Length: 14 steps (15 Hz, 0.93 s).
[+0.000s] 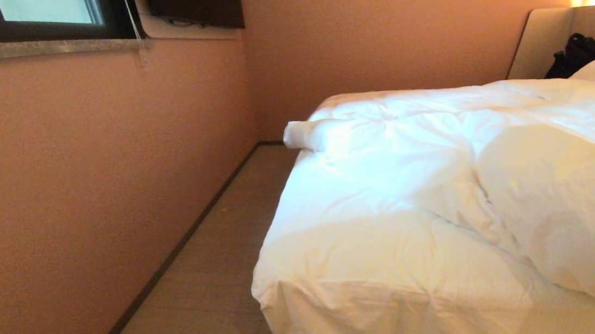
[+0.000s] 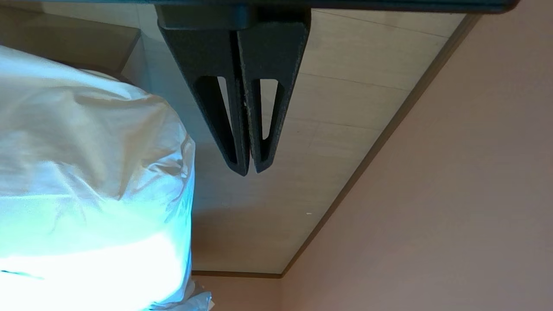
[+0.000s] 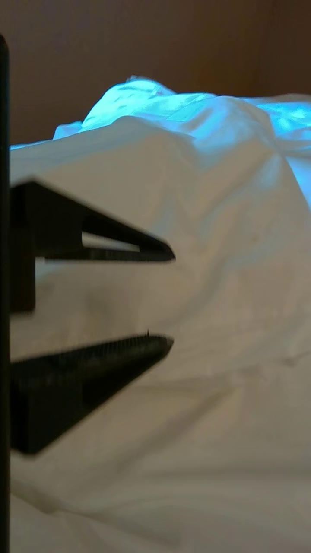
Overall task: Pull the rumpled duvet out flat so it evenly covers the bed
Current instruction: Flatten the corners of the folded blanket
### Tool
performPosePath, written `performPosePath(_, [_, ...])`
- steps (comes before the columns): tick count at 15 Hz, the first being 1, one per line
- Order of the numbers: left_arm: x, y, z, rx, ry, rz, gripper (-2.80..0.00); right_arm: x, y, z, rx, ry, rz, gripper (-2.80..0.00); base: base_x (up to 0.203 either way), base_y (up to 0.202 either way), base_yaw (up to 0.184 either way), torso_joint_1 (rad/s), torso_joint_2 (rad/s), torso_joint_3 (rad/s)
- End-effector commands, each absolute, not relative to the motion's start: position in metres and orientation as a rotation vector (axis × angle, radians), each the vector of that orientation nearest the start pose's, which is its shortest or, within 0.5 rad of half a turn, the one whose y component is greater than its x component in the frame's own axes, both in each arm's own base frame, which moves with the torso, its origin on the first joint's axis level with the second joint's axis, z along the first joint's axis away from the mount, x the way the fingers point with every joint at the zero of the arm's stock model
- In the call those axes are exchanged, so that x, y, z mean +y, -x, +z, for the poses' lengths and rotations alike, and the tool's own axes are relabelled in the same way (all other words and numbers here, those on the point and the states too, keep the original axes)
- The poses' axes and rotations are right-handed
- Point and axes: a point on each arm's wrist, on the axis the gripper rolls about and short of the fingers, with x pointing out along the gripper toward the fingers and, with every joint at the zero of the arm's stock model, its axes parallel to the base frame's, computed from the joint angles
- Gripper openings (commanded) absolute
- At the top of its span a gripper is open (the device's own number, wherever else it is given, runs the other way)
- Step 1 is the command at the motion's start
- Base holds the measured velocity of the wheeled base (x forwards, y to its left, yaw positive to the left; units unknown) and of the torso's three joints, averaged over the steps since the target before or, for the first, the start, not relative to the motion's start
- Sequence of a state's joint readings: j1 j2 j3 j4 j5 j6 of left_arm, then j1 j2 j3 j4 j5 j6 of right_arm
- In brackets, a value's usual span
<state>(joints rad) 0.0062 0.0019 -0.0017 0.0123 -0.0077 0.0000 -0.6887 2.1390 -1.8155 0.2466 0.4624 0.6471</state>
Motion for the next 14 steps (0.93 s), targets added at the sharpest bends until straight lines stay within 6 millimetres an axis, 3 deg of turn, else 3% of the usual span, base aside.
performPosePath(1, [0.0,0.023,0.075,0.012,0.0,-0.002,-2.8,-0.282,-0.338,0.208,0.421,-1.076,-0.191,0.0,0.0,0.0,0.0,0.0,0.0,0.0])
performPosePath(3, [0.0,0.023,0.075,0.012,0.0,-0.002,-2.8,-0.298,-0.336,0.201,0.415,-1.15,-0.168,0.0,0.0,0.0,0.0,0.0,0.0,0.0])
performPosePath(10, [0.0,0.023,0.075,0.012,0.0,-0.001,-2.8,-0.308,-0.346,0.172,0.469,-1.195,-0.186,0.0,0.0,0.0,0.0,0.0,0.0,0.0])
performPosePath(14, [0.0,0.023,0.075,0.012,0.0,-0.002,-2.8,-0.315,-0.345,0.166,0.476,-1.207,-0.202,0.0,0.0,0.0,0.0,0.0,0.0,0.0])
